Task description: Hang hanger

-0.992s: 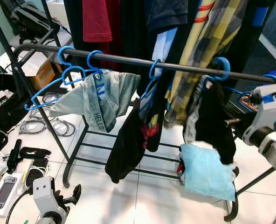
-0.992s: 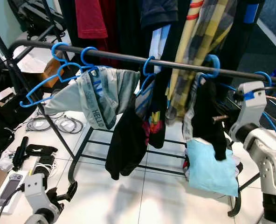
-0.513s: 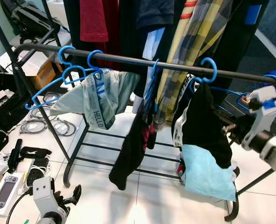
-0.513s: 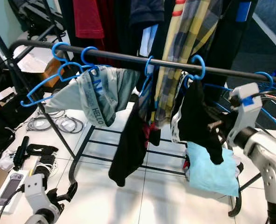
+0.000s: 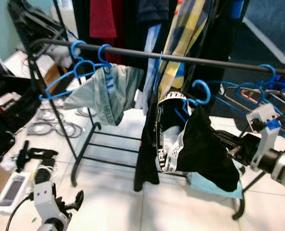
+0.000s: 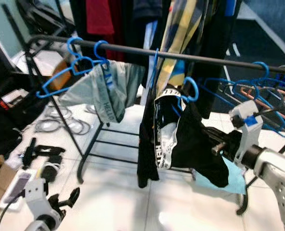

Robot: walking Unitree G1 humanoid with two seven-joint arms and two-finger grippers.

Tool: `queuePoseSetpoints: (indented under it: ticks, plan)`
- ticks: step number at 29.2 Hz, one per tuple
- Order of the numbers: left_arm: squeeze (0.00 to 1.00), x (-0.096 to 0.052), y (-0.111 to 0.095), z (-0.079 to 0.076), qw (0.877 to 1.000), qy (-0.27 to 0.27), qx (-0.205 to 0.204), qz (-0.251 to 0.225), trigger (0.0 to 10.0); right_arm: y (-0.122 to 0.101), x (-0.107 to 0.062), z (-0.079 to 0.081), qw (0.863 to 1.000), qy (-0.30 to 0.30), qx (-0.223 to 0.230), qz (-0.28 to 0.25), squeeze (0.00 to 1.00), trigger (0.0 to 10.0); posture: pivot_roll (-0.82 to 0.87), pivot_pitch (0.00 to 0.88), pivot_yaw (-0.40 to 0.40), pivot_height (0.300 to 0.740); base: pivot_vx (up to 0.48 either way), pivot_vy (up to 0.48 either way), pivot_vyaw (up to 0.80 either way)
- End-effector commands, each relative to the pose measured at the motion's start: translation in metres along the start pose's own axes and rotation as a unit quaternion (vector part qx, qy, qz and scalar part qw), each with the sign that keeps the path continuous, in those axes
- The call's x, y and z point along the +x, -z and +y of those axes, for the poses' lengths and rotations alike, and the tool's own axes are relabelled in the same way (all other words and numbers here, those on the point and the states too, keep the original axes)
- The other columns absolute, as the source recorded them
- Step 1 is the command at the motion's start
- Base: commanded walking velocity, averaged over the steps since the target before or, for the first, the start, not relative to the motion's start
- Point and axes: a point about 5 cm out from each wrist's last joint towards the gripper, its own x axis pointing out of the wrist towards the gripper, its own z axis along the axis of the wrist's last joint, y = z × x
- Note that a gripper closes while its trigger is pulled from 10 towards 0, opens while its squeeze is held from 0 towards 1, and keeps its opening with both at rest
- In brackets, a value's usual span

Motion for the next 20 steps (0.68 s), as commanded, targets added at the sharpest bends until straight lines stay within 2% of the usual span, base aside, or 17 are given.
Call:
queuePoseSetpoints:
  ticks: [1,4,5,6,8,9,10,11,14,15,19,20]
  plan:
    - [0.00,0.000,-0.001,0.002,1.000,-0.001,-0.002,0.002,10.0,-0.007,-0.004,0.004,1.000,-0.022,-0.010,-0.020,0.00,0.0,-0.08,0.103,0.009,0.740,-0.311,0.000,0.00]
    - [0.00,0.000,-0.001,0.003,1.000,0.001,-0.002,0.002,10.0,-0.010,-0.004,0.008,0.999,-0.041,-0.007,-0.032,0.00,0.0,-0.08,0.100,0.014,0.740,-0.301,0.000,0.00]
    - [0.00,0.006,-0.015,0.004,1.000,0.005,-0.001,-0.019,10.0,-0.009,0.002,0.023,0.995,-0.087,0.002,-0.044,0.00,0.0,-0.08,0.089,0.022,0.740,-0.281,0.000,0.00]
    - [0.00,0.009,-0.027,0.004,0.999,0.010,0.003,-0.035,10.0,-0.007,0.006,0.028,0.994,-0.103,0.006,-0.045,0.00,0.0,-0.07,0.084,0.020,0.740,-0.281,0.000,0.00]
    - [0.00,0.012,-0.035,0.004,0.999,0.013,0.006,-0.046,10.0,-0.006,0.009,0.032,0.993,-0.113,0.009,-0.046,0.00,0.0,-0.06,0.082,0.019,0.740,-0.281,0.000,0.00]
    - [0.00,0.018,-0.057,0.000,0.997,0.032,0.019,-0.073,10.0,0.000,0.014,0.036,0.991,-0.127,0.010,-0.035,0.00,0.0,-0.05,0.075,0.014,0.740,-0.266,0.000,0.00]
    - [0.00,0.020,-0.068,-0.003,0.995,0.043,0.027,-0.086,10.0,0.004,0.017,0.039,0.990,-0.135,0.011,-0.027,0.00,0.0,-0.05,0.075,0.014,0.740,-0.266,0.000,0.00]
    - [0.00,0.020,-0.068,-0.003,0.995,0.043,0.027,-0.086,10.0,0.004,0.017,0.039,0.990,-0.135,0.011,-0.027,0.00,0.0,-0.05,0.075,0.014,0.740,-0.266,0.000,0.00]
    - [0.00,0.024,-0.101,-0.019,0.986,0.101,0.055,-0.121,10.0,0.016,0.020,0.050,0.985,-0.173,0.010,0.006,0.00,0.0,-0.04,0.069,0.018,0.740,-0.251,0.000,0.00]
    - [0.00,0.024,-0.101,-0.019,0.986,0.101,0.055,-0.121,10.0,0.016,0.020,0.050,0.985,-0.173,0.010,0.006,0.00,0.0,-0.04,0.069,0.018,0.740,-0.244,0.000,0.00]
    - [0.00,0.022,-0.121,-0.050,0.968,0.192,0.094,-0.135,10.0,0.020,0.013,0.064,0.976,-0.216,0.015,0.024,0.00,0.0,-0.05,0.067,0.024,0.740,0.000,0.000,0.00]
    - [0.00,0.022,-0.121,-0.050,0.968,0.192,0.094,-0.135,10.0,0.020,0.013,0.064,0.976,-0.216,0.015,0.024,0.00,0.0,-0.05,0.067,0.024,0.740,0.000,0.000,0.00]
